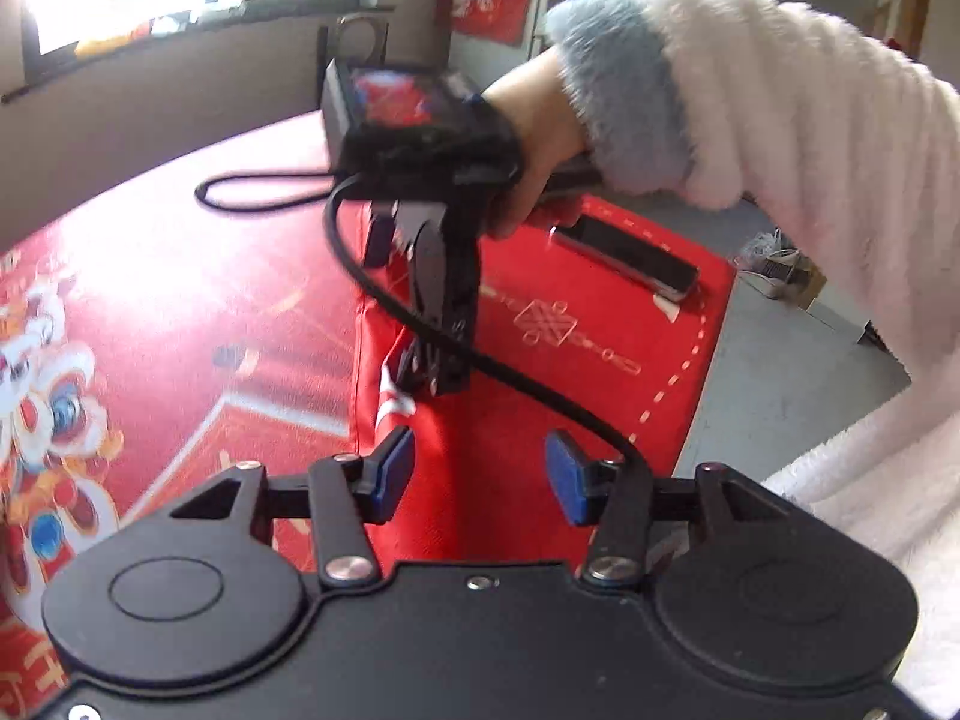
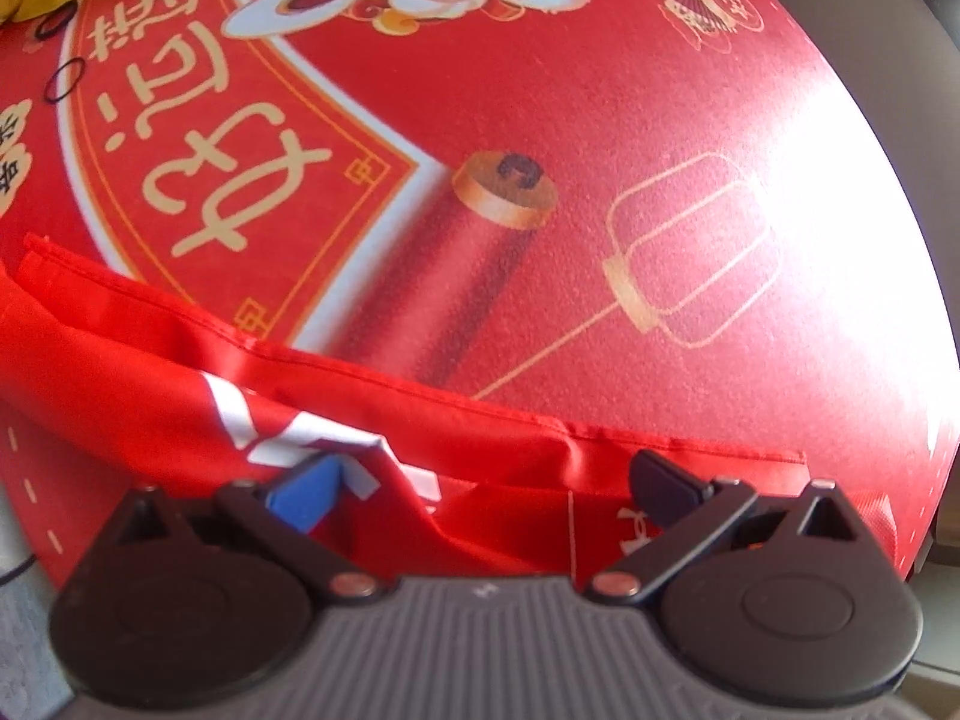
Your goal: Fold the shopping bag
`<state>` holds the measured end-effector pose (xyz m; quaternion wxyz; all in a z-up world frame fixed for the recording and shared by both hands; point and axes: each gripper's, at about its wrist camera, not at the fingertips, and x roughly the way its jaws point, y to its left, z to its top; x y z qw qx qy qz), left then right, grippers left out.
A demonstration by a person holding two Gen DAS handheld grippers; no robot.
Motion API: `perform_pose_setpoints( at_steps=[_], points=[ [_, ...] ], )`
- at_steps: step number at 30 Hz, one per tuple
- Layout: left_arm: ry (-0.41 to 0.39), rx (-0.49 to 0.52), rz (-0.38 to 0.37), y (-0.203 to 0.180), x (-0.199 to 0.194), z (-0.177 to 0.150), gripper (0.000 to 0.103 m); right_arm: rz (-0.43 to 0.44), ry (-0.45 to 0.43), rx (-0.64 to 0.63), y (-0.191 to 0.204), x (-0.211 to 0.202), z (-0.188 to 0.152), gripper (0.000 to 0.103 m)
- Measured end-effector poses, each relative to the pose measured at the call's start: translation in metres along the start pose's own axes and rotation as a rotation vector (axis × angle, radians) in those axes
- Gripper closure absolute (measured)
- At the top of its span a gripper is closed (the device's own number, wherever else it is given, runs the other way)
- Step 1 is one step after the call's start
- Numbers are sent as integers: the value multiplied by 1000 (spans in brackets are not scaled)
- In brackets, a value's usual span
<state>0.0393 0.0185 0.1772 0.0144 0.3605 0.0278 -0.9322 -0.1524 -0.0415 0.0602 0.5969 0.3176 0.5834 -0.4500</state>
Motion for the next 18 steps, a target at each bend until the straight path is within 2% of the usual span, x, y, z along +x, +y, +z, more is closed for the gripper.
perform_pose_setpoints(
  at_steps=[3,5,8,13,18],
  points=[
    [59,-8,44,-11,33,2,51,23,3,11,-6,1,-2,1],
    [90,-14,76,-13,54,-3,70,31,1,14,-7,2,-4,1],
    [66,-29,160,-12,72,-11,71,36,-9,21,-8,3,-9,1],
    [37,18,259,-12,88,-15,71,50,-15,25,-10,5,-14,1],
    [38,63,313,-14,107,-14,68,52,-25,27,-20,5,-11,1]
  ],
)
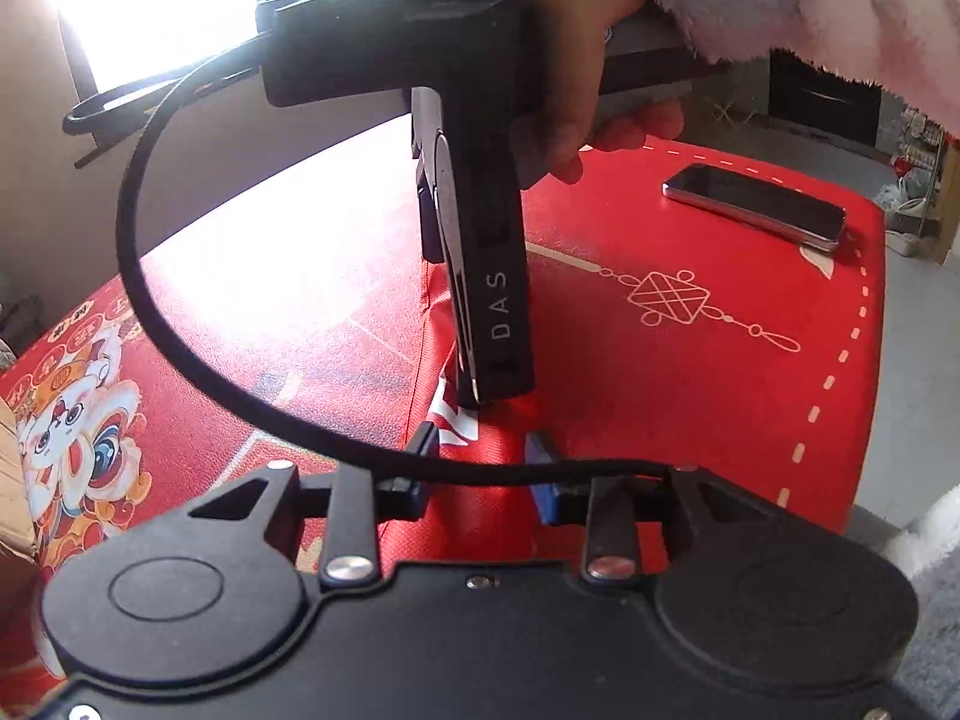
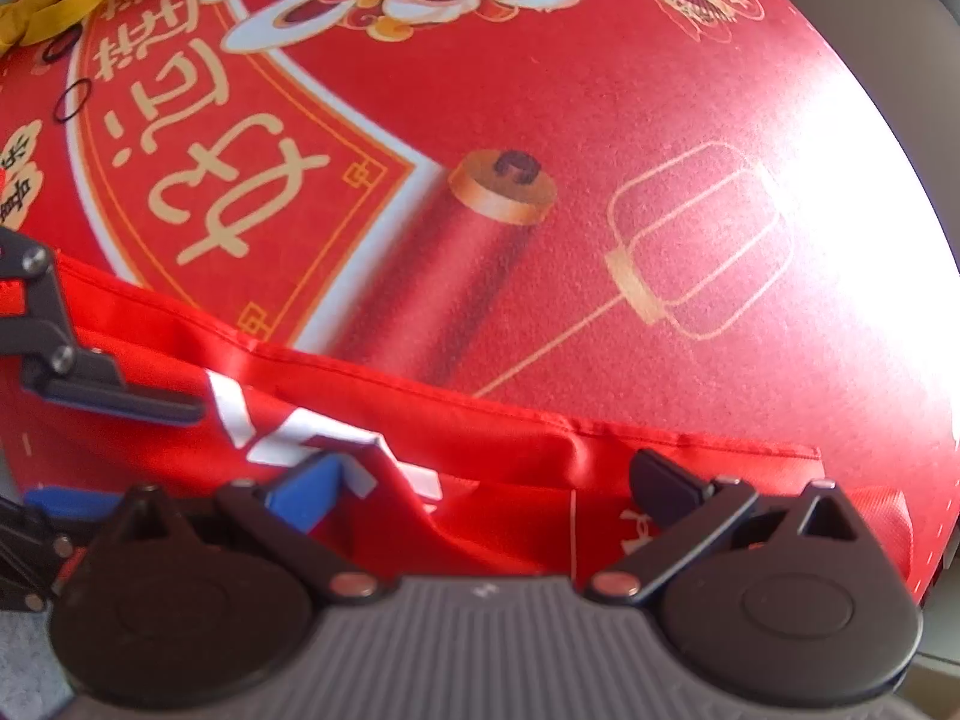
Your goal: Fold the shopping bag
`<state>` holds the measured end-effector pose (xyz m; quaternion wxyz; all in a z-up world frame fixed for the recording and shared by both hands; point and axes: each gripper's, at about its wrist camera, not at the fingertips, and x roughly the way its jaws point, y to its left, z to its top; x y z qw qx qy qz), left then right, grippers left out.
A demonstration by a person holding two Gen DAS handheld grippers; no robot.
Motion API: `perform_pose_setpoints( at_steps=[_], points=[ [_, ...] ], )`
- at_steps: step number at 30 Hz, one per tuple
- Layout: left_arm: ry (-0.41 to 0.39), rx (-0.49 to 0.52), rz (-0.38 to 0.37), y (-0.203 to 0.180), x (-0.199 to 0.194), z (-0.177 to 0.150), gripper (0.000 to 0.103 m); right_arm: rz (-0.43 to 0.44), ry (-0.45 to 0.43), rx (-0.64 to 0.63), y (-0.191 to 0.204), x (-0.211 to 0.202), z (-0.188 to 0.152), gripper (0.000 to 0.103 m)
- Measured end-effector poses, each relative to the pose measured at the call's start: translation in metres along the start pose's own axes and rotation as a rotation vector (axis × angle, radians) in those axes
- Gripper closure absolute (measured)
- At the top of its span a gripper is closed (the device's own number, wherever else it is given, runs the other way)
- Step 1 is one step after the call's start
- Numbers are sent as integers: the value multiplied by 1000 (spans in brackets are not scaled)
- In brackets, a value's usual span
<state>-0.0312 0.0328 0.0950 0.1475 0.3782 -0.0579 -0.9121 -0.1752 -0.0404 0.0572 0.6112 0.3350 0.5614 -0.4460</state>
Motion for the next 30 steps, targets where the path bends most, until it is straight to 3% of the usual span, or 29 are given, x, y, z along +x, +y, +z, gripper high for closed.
perform_pose_setpoints(
  at_steps=[8,13,20,28,30],
  points=[
    [-15,29,22,-6,10,-6,59,19,-24,4,-15,-8,-14,1],
    [-84,-33,13,0,5,-20,59,47,-52,18,-25,-8,-25,1],
    [-38,-69,7,4,10,-13,58,33,-61,8,-20,-8,-21,1],
    [-12,-269,-144,46,21,-19,58,29,-176,-7,-16,-44,-51,2],
    [-7,-328,-185,57,23,-21,57,19,-260,-37,-13,-56,-65,11]
  ],
)
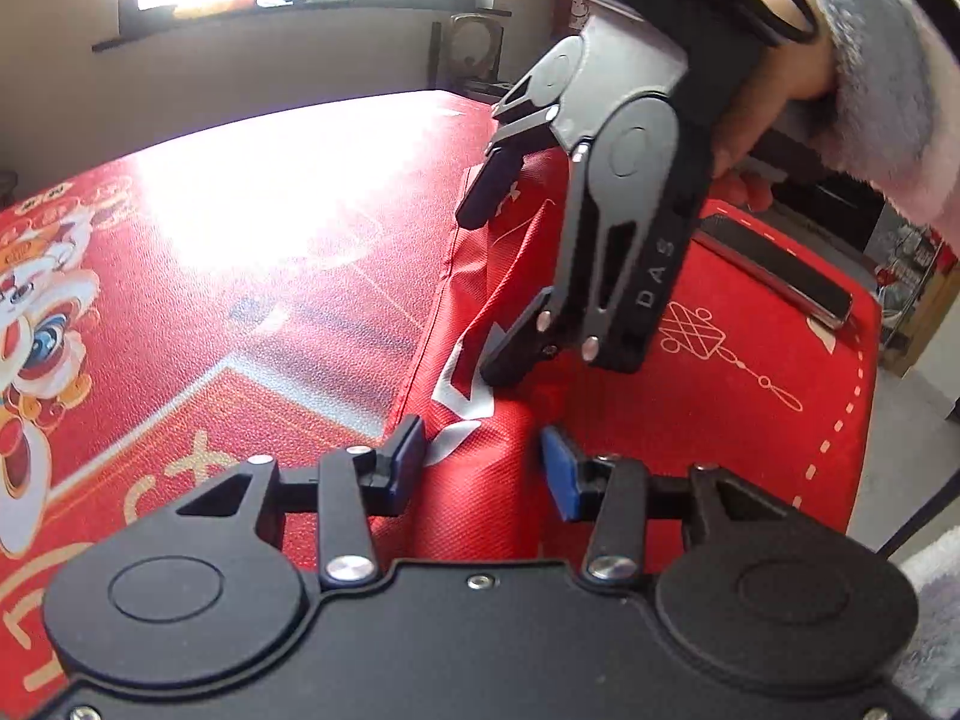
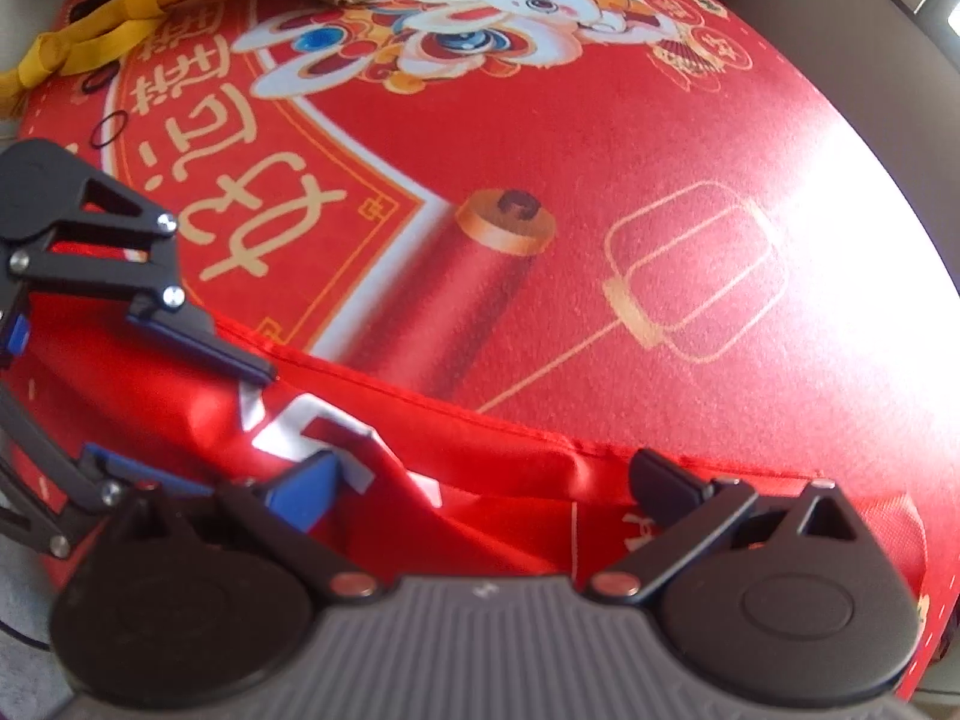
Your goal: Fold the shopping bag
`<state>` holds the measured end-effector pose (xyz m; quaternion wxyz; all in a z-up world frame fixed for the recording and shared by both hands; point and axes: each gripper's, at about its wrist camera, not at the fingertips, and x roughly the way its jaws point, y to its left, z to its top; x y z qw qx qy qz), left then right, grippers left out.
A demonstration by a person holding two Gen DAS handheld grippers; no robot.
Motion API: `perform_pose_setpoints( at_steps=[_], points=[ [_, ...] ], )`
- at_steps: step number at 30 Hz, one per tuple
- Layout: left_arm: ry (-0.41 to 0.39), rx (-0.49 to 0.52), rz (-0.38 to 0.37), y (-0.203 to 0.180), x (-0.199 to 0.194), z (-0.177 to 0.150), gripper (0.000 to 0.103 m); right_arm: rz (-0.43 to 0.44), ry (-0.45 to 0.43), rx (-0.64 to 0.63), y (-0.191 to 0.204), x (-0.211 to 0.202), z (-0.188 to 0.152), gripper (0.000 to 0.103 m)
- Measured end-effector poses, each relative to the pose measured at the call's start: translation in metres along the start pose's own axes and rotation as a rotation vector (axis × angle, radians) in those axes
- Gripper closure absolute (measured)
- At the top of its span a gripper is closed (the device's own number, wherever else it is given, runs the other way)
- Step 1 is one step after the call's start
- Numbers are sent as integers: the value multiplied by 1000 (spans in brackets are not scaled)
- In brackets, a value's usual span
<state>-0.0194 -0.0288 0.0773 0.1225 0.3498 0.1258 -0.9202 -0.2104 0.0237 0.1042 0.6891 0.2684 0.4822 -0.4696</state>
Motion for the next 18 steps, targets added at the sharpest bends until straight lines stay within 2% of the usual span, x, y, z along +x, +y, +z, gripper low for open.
perform_pose_setpoints(
  at_steps=[1,2,3,4,5,6,7,9,11,14,18],
  points=[
    [4,-26,-18,6,0,1,57,-2,-33,-8,5,-6,-2,23],
    [6,-46,-34,10,1,2,57,-10,-120,-19,7,-15,-9,27],
    [7,-62,-47,14,1,2,57,-20,-204,-29,9,-24,-14,38],
    [8,-66,-54,16,1,2,57,-40,-272,-38,7,-32,-11,55],
    [8,-68,-59,17,1,3,57,-67,-337,-53,7,-39,-9,63],
    [8,-72,-65,19,1,3,57,-127,-382,-96,16,-48,-13,88],
    [8,-78,-75,21,1,3,57,-184,-424,-138,26,-54,-17,102],
    [11,-99,-101,28,1,4,57,-259,-474,-224,47,-57,-34,102],
    [19,-143,-143,39,2,6,57,-278,-487,-295,62,-52,-47,102],
    [34,-173,-177,48,3,8,56,-282,-473,-349,73,-44,-57,102],
    [52,-183,-183,48,7,11,53,-305,-412,-381,72,-14,-46,102]
  ],
)
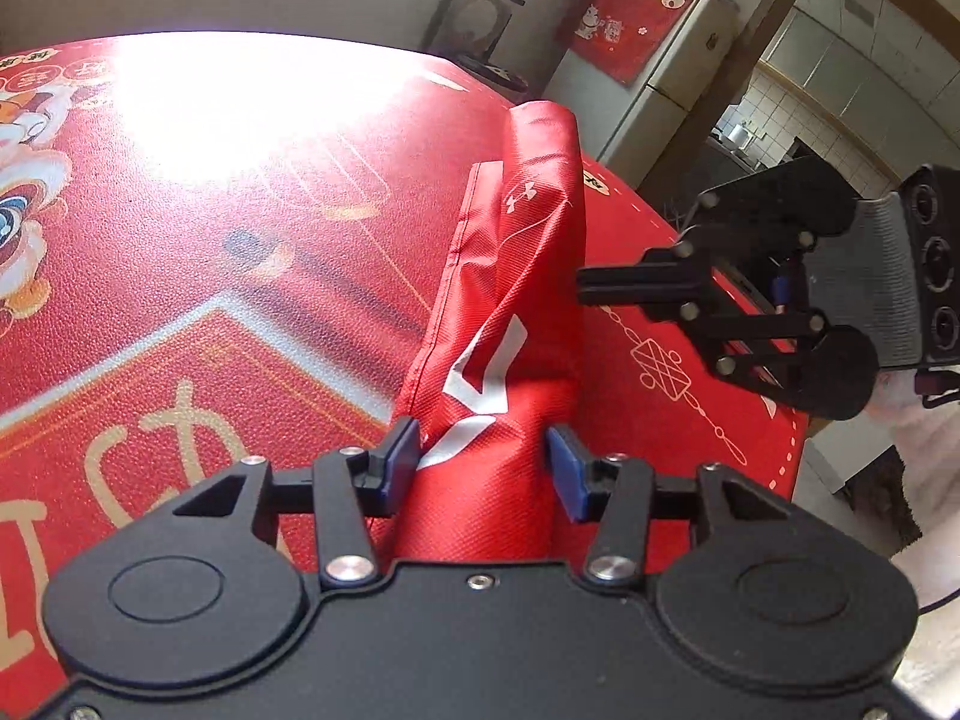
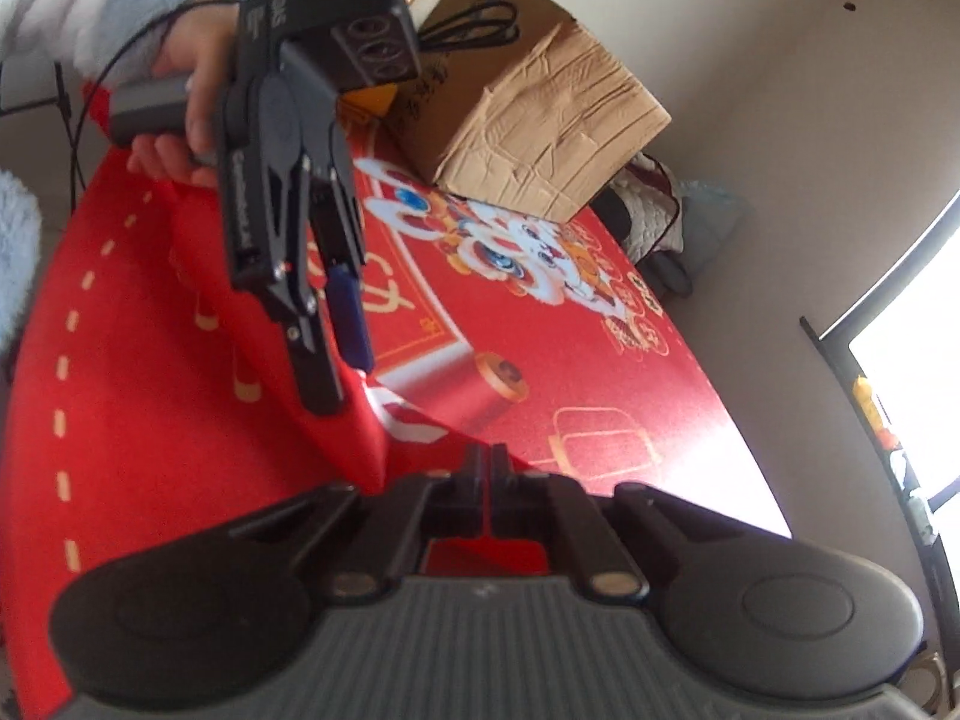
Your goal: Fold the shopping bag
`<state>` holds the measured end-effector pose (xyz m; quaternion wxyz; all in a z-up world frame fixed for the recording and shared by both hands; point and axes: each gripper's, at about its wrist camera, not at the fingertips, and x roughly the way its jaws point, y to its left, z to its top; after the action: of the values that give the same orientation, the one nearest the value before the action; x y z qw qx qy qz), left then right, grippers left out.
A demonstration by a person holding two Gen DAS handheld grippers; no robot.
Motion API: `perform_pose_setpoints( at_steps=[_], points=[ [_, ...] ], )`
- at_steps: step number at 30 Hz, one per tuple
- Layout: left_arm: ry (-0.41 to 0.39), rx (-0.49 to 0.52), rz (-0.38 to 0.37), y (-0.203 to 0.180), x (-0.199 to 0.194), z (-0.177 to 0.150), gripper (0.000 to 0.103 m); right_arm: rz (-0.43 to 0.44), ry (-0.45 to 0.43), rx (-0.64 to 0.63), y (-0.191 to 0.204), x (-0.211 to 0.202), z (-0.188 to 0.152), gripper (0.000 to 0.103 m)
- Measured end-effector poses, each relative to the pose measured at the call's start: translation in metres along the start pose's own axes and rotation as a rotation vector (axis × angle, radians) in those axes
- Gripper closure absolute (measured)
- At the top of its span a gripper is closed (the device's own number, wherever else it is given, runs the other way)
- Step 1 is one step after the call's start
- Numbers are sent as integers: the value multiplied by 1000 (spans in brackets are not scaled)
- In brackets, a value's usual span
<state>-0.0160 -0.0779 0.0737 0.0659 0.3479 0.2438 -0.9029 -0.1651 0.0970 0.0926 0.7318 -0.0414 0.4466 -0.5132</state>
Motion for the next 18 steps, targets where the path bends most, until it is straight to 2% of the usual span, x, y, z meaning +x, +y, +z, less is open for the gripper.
perform_pose_setpoints(
  at_steps=[4,9,12,15,17,18],
  points=[
    [3,-18,-14,4,0,2,53,28,21,31,-9,21,14,101],
    [3,-29,-34,7,2,2,53,45,84,-59,-4,47,31,101],
    [-4,-54,-55,11,4,2,53,49,54,-28,-13,48,36,102],
    [-1,-81,-82,16,6,1,54,66,-53,9,-22,18,42,101],
    [12,-95,-105,20,6,1,54,93,-76,-48,-14,2,42,101],
    [18,-94,-113,22,6,1,54,103,-68,-116,-4,-4,40,101]
  ],
)
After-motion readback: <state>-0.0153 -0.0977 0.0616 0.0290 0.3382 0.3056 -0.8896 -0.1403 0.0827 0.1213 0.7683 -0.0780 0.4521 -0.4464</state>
